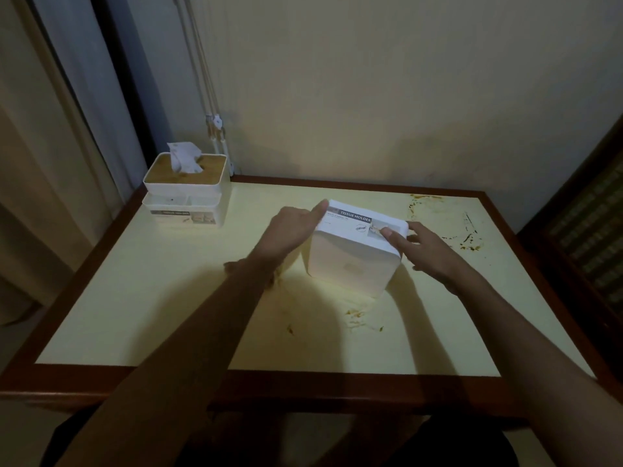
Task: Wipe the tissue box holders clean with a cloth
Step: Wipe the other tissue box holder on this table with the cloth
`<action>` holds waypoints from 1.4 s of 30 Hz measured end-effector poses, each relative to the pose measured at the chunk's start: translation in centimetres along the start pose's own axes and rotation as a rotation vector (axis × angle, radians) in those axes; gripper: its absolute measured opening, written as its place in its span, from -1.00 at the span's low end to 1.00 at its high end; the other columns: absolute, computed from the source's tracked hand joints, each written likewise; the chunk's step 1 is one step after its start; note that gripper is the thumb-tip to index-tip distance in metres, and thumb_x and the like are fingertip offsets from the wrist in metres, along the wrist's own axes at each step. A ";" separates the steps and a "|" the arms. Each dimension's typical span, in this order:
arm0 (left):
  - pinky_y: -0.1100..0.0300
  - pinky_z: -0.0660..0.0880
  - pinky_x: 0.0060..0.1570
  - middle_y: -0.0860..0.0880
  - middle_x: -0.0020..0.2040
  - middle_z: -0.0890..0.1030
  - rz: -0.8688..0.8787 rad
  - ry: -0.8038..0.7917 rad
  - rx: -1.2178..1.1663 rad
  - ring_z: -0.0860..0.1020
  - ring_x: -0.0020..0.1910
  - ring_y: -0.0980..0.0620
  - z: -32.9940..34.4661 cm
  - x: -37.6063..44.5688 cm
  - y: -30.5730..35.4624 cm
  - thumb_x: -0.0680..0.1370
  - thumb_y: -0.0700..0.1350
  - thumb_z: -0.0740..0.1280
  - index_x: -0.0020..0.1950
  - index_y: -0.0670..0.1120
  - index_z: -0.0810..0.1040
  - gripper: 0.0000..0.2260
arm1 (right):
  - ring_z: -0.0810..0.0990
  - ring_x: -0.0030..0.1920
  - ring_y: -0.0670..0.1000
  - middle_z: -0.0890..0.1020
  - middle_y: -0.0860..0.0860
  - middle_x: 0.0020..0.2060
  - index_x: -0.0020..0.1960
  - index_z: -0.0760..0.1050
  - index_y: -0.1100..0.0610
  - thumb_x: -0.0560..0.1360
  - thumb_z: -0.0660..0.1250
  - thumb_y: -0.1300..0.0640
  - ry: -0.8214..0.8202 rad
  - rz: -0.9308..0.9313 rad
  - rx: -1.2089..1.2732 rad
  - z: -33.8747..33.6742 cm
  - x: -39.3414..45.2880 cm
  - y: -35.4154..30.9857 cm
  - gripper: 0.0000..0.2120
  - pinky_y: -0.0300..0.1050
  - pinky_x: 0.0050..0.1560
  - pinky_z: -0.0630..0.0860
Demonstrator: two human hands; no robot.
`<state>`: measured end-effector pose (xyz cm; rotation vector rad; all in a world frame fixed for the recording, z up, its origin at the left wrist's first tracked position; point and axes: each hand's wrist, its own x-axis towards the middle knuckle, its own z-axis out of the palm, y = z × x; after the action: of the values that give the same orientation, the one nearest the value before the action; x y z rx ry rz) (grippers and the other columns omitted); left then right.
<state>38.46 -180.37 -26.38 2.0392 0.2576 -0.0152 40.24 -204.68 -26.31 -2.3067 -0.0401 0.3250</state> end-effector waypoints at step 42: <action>0.40 0.52 -0.03 -0.07 0.13 0.57 0.133 -0.040 -0.054 0.57 0.15 -0.06 0.2 -4.1 -9.9 0.40 -0.38 0.43 0.28 -0.18 0.48 -0.54 | 0.54 0.21 0.04 0.56 0.07 0.24 0.47 0.22 -0.07 0.58 0.23 -0.07 0.251 -0.184 0.062 5.8 -4.1 2.0 -0.51 -0.14 0.04 0.42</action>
<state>32.63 -176.90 -34.65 1.9957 0.0967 0.0334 34.72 -202.43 -30.71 -2.2453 -0.1133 -0.0567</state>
